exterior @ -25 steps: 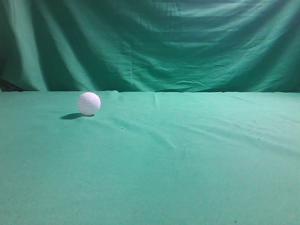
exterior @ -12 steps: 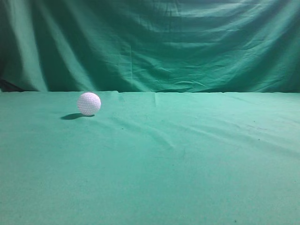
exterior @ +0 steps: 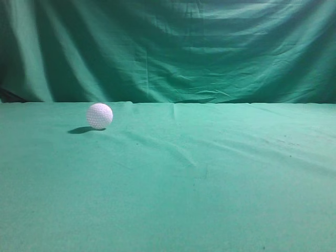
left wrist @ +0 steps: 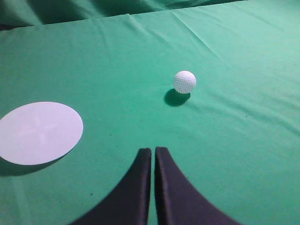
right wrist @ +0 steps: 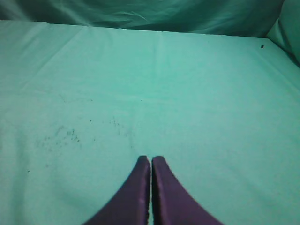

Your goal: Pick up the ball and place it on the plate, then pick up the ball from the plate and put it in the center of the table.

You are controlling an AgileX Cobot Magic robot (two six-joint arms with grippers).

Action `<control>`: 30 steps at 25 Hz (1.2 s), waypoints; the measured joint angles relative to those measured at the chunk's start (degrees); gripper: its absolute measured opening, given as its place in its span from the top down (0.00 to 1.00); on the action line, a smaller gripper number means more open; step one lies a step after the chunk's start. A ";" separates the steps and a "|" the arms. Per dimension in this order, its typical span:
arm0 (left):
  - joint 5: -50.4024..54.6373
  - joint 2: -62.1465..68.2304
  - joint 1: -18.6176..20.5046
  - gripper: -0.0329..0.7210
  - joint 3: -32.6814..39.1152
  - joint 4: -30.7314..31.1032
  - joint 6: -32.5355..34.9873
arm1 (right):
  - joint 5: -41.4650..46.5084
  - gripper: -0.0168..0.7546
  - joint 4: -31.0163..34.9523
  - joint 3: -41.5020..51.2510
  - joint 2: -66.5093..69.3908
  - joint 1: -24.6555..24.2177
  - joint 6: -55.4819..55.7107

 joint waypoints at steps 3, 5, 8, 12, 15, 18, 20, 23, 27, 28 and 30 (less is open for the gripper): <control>0.00 0.00 0.00 0.96 0.00 0.00 0.00 | 0.00 0.98 0.00 0.00 0.00 0.00 0.00; 0.00 0.00 0.00 0.96 0.00 0.00 0.00 | 0.00 0.98 0.00 0.00 0.00 0.00 0.00; 0.00 0.00 0.00 0.96 0.00 0.00 0.00 | 0.00 0.98 0.00 0.02 0.00 0.00 0.00; 0.00 0.00 0.00 0.96 0.00 0.00 0.00 | 0.00 0.98 0.00 0.02 0.00 0.00 0.00; 0.00 -1.34 0.00 0.96 0.13 0.00 0.00 | 0.00 0.98 0.00 0.02 0.00 0.00 0.00; 0.00 -6.03 0.00 0.96 0.57 0.66 0.00 | 0.00 0.98 0.00 0.02 0.00 0.00 0.00; -0.14 -9.22 0.00 0.96 1.31 1.77 0.00 | 0.03 0.98 0.00 0.02 0.00 0.00 0.00; -0.65 -12.11 0.00 0.96 4.19 2.12 0.00 | 0.03 0.98 0.00 0.02 0.00 0.00 0.00; -3.81 -12.23 0.00 0.96 8.78 4.22 -2.66 | 0.13 0.98 0.00 0.02 0.00 0.00 0.00; -4.79 -12.23 0.00 0.96 9.14 5.62 -4.30 | 0.13 0.98 0.00 0.02 0.00 0.00 0.00; -6.68 -12.23 0.00 0.96 9.14 9.28 -7.54 | 0.13 0.98 0.00 0.02 0.00 0.00 0.15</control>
